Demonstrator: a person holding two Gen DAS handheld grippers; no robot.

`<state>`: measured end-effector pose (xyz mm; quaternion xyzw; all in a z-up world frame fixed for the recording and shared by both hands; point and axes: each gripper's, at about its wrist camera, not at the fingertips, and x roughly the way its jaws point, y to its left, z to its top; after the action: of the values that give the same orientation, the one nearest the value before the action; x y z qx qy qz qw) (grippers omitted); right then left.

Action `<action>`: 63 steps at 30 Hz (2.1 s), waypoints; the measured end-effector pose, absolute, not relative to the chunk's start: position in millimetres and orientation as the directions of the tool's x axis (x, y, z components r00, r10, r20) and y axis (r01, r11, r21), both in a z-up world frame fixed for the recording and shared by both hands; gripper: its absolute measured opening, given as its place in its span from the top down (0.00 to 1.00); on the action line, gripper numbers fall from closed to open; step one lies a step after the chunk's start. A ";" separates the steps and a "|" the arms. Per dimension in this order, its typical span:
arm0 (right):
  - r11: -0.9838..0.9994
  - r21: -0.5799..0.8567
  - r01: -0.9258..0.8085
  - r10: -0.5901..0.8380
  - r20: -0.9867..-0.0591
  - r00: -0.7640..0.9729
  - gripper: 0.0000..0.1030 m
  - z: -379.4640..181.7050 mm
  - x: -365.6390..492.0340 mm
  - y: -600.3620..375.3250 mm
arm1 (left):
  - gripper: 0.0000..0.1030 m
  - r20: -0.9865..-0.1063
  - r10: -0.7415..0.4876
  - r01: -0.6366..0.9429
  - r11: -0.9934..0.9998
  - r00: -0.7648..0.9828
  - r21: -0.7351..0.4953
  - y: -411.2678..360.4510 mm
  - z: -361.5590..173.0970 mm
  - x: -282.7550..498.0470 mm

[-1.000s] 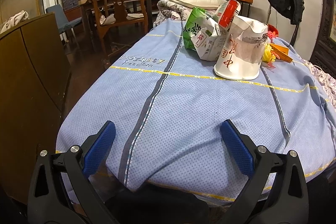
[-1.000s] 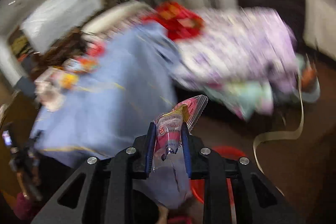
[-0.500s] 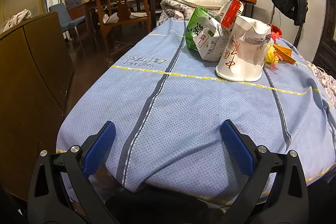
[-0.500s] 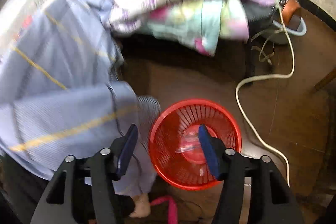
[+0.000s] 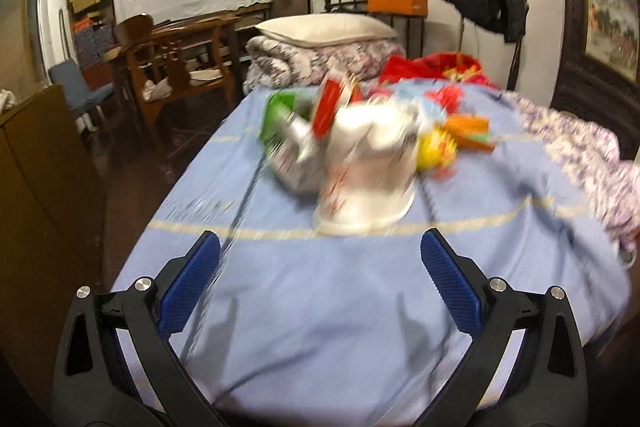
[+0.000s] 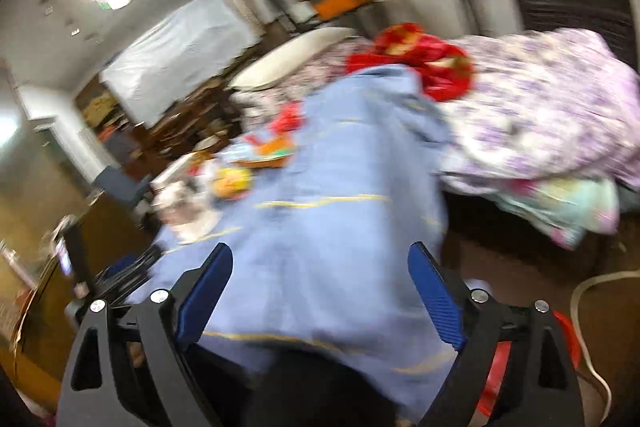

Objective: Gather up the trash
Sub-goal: 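Reach the left tool to the white paper cup and close on it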

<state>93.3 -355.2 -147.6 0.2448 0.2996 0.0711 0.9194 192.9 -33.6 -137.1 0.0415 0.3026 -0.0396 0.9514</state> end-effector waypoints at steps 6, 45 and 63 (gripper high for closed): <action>0.909 0.412 -0.067 0.307 -0.552 0.776 0.15 -143.6 112.0 -301.8 | 0.06 -0.571 -0.058 0.112 0.992 0.819 0.061 -67.9 -124.4 236.8; 0.930 0.368 0.004 0.237 -0.608 0.758 0.14 -140.8 104.3 -301.3 | 0.07 -0.597 -0.188 0.111 0.980 0.779 -0.164 9.0 -152.3 205.4; 0.910 0.413 0.028 0.253 -0.608 0.752 0.14 -147.5 105.4 -315.5 | 0.06 -0.705 0.021 -0.038 0.999 0.709 -0.009 6.2 -179.3 227.4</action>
<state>105.4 -315.5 -147.5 0.2027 0.3465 0.0617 0.9138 227.4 6.2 -179.3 -0.0113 0.3809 0.0161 0.9244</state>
